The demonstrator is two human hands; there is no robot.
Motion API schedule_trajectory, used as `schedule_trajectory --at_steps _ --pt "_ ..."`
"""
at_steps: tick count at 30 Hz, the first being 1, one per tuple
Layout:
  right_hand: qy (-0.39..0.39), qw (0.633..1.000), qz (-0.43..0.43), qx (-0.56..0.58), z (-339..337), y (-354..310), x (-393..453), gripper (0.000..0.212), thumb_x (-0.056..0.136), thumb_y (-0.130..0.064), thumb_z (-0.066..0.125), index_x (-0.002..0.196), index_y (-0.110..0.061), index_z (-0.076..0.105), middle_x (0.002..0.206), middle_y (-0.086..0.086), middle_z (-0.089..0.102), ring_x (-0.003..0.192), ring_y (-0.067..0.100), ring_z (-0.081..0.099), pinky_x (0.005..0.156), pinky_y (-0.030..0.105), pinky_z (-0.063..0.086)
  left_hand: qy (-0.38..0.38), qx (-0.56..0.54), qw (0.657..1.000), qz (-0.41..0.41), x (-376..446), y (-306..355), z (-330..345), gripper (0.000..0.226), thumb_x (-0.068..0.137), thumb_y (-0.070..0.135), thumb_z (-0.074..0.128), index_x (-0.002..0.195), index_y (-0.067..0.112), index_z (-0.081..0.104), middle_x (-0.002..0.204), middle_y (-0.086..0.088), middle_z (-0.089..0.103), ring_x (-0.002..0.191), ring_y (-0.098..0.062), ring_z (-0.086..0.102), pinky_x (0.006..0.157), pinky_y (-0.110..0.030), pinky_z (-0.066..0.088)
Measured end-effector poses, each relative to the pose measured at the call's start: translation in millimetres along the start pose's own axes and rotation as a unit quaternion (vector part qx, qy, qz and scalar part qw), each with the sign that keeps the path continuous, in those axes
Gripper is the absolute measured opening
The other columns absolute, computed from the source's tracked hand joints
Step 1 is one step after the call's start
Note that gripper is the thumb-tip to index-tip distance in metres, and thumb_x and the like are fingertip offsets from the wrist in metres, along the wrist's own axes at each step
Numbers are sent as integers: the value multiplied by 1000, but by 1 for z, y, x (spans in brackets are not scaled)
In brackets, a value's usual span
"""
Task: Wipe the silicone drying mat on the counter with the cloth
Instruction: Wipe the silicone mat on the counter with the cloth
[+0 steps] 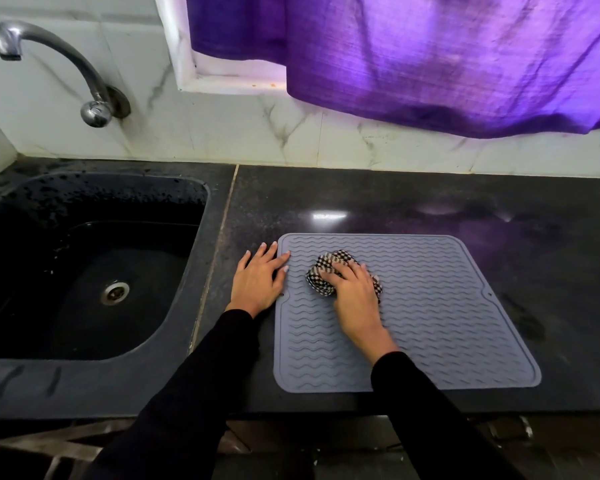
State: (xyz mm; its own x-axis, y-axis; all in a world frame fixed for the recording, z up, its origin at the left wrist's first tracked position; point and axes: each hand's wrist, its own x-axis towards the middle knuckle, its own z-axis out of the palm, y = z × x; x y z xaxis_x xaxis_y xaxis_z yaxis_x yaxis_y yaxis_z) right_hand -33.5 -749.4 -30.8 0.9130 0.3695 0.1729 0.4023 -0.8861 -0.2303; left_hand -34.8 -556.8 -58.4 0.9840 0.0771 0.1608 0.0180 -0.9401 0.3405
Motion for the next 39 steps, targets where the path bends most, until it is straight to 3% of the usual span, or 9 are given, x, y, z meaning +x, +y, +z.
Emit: schedule_trajectory --at_steps 7,10,13,17,20,23,30,35,39 --pt "2 998 -6 -60 -14 21 0 38 85 -2 50 118 -17 64 128 8 58 127 31 43 116 40 16 -3 7 1000 1 1 -1 0 41 99 36 33 139 33 39 153 2 27 143 -17 17 116 -38 8" --pt "-43 995 90 -12 -35 20 17 35 87 -4 49 113 -21 67 121 10 62 117 30 52 105 36 36 3 3 1000 0 1 0 0 40 98 35 34 138 32 40 152 2 29 143 -17 18 115 -38 9" --pt "7 968 217 127 -53 12 31 39 82 0 49 105 -23 71 112 12 68 109 31 60 93 33 46 6 -2 1000 -1 1 1 0 40 98 34 35 137 32 42 152 2 30 142 -17 19 115 -39 10" --pt "11 975 111 192 -46 -14 21 50 79 10 47 111 -21 69 120 5 66 114 23 58 100 26 40 5 -4 1000 -3 2 0 -1 40 98 35 35 137 33 42 152 2 30 142 -16 19 115 -39 10" --pt "-29 992 31 118 -25 -21 9 57 75 14 49 112 -24 68 131 3 56 125 22 46 114 30 23 8 -5 1000 0 1 0 -1 40 97 35 36 137 33 42 151 2 30 142 -16 19 115 -39 10" --pt "-27 998 26 52 -17 -21 3 54 79 10 52 120 -24 63 138 5 50 134 23 36 118 32 9 8 -9 1000 1 0 0 -1 40 98 35 36 137 33 42 152 3 30 143 -16 19 116 -38 9" --pt "-10 998 55 -8 -15 -4 -5 41 90 -9 44 127 -22 58 133 8 51 133 26 35 119 35 10 -8 0 1000 0 -1 -1 -3 41 98 36 32 139 34 38 153 3 27 143 -15 16 117 -37 7" --pt "-8 984 172 35 -37 17 8 34 88 -4 46 114 -15 66 120 12 60 118 31 49 107 35 33 9 -9 1000 6 -1 1 -3 39 98 37 36 134 31 46 152 -1 30 142 -17 21 115 -40 11" --pt "54 958 238 149 -51 9 16 47 78 7 45 105 -20 71 110 14 69 106 31 61 92 32 46 59 -32 997 -29 -9 8 -7 49 93 46 24 130 28 52 150 -2 34 141 -18 24 114 -43 13"
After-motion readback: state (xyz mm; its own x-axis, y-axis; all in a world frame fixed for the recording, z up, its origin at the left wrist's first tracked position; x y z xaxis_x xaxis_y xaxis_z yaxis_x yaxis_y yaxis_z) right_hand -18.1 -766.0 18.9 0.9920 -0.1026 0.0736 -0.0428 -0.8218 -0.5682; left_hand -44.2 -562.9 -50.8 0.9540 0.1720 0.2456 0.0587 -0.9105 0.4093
